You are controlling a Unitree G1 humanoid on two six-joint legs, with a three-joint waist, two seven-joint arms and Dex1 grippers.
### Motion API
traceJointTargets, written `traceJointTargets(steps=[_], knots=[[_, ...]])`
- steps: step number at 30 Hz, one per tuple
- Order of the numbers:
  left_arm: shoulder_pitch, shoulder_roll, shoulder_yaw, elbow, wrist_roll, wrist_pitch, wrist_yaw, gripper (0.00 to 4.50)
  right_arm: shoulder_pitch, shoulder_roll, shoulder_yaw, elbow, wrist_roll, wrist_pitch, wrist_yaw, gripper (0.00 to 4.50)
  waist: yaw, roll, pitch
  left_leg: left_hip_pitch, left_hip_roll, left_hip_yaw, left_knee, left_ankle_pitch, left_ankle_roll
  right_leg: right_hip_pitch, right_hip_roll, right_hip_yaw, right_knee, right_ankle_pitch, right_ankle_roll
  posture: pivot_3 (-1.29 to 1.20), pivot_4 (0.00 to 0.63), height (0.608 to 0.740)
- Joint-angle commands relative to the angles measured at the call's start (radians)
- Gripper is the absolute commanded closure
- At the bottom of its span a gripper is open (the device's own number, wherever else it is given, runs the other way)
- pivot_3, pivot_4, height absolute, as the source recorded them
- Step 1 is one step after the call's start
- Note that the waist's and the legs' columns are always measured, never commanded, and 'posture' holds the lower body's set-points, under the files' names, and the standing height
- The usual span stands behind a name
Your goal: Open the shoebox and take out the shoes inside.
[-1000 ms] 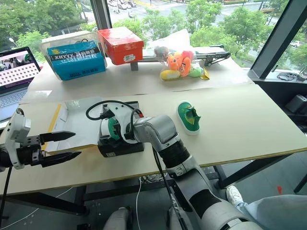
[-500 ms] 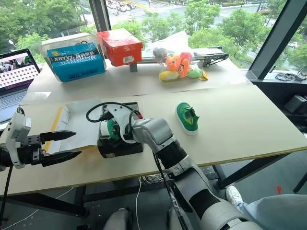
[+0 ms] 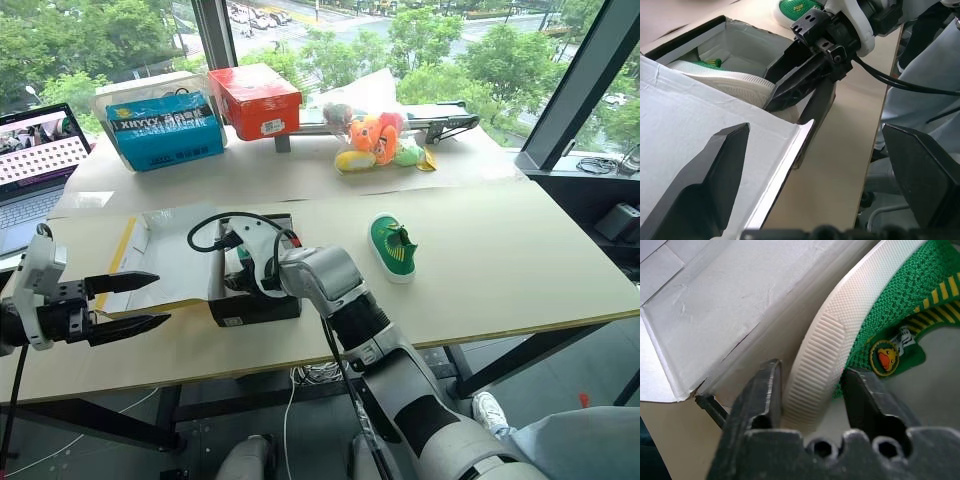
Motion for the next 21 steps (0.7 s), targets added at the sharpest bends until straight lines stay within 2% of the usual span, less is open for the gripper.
traceJointTargets(steps=[1,6,9,14,21], knots=[[-0.018,0.012,0.006,-0.008,0.001,-0.020,-0.008,0.00,0.027,0.037,-0.012,0.049,-0.027,0.012,-0.026,3.79,0.000,0.000,0.000,0.000,0.000,0.000,0.000,0.000,0.000,0.000,0.000,0.000,0.000,0.000,0.000,0.00,0.150,0.732],[-0.022,0.011,0.002,-0.009,0.000,-0.018,-0.007,0.00,-0.003,0.037,-0.063,0.035,-0.013,0.021,-0.042,3.96,0.002,0.000,0.000,0.000,0.000,0.000,-0.001,0.000,0.000,0.000,0.000,0.000,-0.001,0.000,0.000,0.00,0.150,0.732],[-0.024,0.011,-0.002,-0.009,0.000,-0.019,-0.008,0.00,-0.043,0.043,-0.170,-0.027,0.028,0.073,-0.084,3.97,0.007,0.000,0.000,0.000,0.000,0.000,-0.001,0.000,0.000,0.000,-0.001,0.000,-0.001,0.000,0.000,0.00,0.150,0.732],[-0.032,0.013,-0.014,-0.005,0.003,-0.019,-0.010,0.00,-0.061,0.074,-0.349,-0.135,0.118,0.191,-0.161,3.97,0.015,0.000,0.000,-0.012,0.000,0.000,0.001,0.000,0.000,-0.005,-0.001,-0.001,-0.001,0.001,0.000,0.00,0.150,0.732],[-0.048,0.017,-0.029,0.009,0.009,-0.021,-0.021,0.00,-0.050,0.109,-0.475,-0.243,0.202,0.296,-0.221,3.97,0.004,0.000,0.001,-0.016,0.000,0.000,0.001,0.005,0.007,-0.008,0.001,-0.001,-0.001,0.002,0.005,0.00,0.150,0.732]])
